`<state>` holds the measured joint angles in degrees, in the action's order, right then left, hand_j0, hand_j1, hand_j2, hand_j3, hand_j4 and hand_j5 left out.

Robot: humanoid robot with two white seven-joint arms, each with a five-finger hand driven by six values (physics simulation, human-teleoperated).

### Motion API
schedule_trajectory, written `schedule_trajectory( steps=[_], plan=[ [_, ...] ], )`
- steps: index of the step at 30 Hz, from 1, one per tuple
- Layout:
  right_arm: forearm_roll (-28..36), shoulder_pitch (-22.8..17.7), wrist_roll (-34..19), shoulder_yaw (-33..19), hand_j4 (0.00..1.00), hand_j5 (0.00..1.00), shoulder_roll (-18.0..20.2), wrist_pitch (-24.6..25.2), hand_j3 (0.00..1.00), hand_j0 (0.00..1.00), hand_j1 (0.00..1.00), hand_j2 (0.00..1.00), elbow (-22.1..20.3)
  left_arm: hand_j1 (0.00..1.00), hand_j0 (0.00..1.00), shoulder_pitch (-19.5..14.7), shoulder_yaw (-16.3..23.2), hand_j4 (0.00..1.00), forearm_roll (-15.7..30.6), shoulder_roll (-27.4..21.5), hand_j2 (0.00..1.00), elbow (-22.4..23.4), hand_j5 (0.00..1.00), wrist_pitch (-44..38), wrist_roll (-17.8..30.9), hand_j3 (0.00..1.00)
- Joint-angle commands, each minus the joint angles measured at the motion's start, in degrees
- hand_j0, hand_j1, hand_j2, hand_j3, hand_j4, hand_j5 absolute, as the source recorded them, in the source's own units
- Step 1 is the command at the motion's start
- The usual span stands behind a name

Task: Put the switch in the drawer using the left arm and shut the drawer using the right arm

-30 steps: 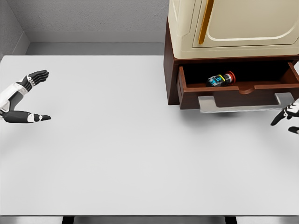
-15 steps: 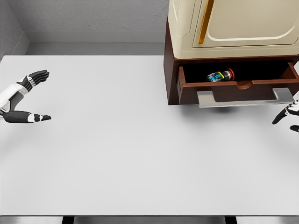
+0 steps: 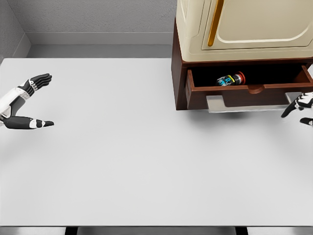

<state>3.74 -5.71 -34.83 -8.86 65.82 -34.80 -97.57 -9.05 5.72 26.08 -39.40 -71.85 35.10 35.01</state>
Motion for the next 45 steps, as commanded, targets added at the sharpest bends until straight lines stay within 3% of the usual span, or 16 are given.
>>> schedule_trajectory(
  steps=[1,5,10,18,21,27,31,35,39,42,45],
  plan=[
    [-0.5,0.0,-0.2,2.4,0.6,0.6,0.0,-0.2,0.6,0.6,0.6,0.6,0.9,1.0,1.0,0.0,0.0,1.0,0.5,-0.1,1.0,0.0,1.0,-0.1,0.0,1.0],
    [-0.5,0.6,-0.2,2.5,0.61,0.61,0.0,-0.2,0.61,0.61,0.61,0.61,1.7,1.0,1.0,0.0,0.0,1.0,0.5,-0.1,1.0,0.0,1.0,-0.1,0.0,1.0],
    [-0.6,5.7,-0.2,7.7,0.61,0.61,-0.2,-0.2,0.61,0.61,0.61,0.61,3.5,1.0,1.0,0.0,0.0,1.0,0.5,0.0,1.0,0.0,1.0,-0.1,0.0,1.0],
    [-1.1,7.9,-0.2,8.9,0.61,0.61,-0.2,-0.2,0.61,0.61,0.61,0.61,4.0,1.0,1.0,0.0,0.0,1.0,0.5,0.0,1.0,0.0,1.0,-0.1,0.0,1.0],
    [-0.9,11.0,-0.2,8.7,0.61,0.61,-0.1,-0.2,0.61,0.61,0.61,0.61,4.0,1.0,1.0,0.0,0.0,1.0,0.5,0.0,1.0,0.0,1.0,-0.1,0.0,1.0],
    [-0.6,9.4,-0.2,3.1,0.63,0.63,0.3,-0.2,0.63,0.63,0.63,0.63,3.5,1.0,1.0,0.1,0.0,1.0,0.5,0.0,1.0,0.0,1.0,-0.1,0.0,1.0],
    [-0.3,4.3,-0.2,-7.1,0.64,0.64,0.2,-0.2,0.64,0.64,0.64,0.64,3.3,1.0,1.0,0.1,0.0,1.0,0.5,0.1,1.0,0.0,1.0,-0.1,0.0,1.0],
    [-0.2,0.0,-0.2,-9.9,0.63,0.63,0.2,-0.2,0.63,0.63,0.63,0.63,1.2,1.0,1.0,0.1,0.0,1.0,0.5,0.1,1.0,0.0,1.0,-0.1,0.0,1.0],
    [-0.2,-12.2,-0.2,-18.7,0.59,0.59,-0.3,-0.2,0.59,0.59,0.59,0.59,-2.8,1.0,1.0,0.1,0.0,1.0,0.5,0.1,1.0,0.0,1.0,-0.1,0.0,1.0],
    [0.0,-19.3,-0.2,-25.4,0.59,0.59,-1.7,-0.2,0.59,0.59,0.59,0.59,-3.1,1.0,1.0,0.1,0.0,1.0,0.5,0.1,1.0,0.0,1.0,-0.1,0.0,1.0],
    [0.0,-23.1,-0.2,-26.0,0.59,0.59,-2.2,-0.2,0.59,0.59,0.59,0.59,-3.2,1.0,1.0,0.1,0.0,1.0,0.5,0.1,1.0,0.1,1.0,-0.1,0.0,1.0]
  ],
)
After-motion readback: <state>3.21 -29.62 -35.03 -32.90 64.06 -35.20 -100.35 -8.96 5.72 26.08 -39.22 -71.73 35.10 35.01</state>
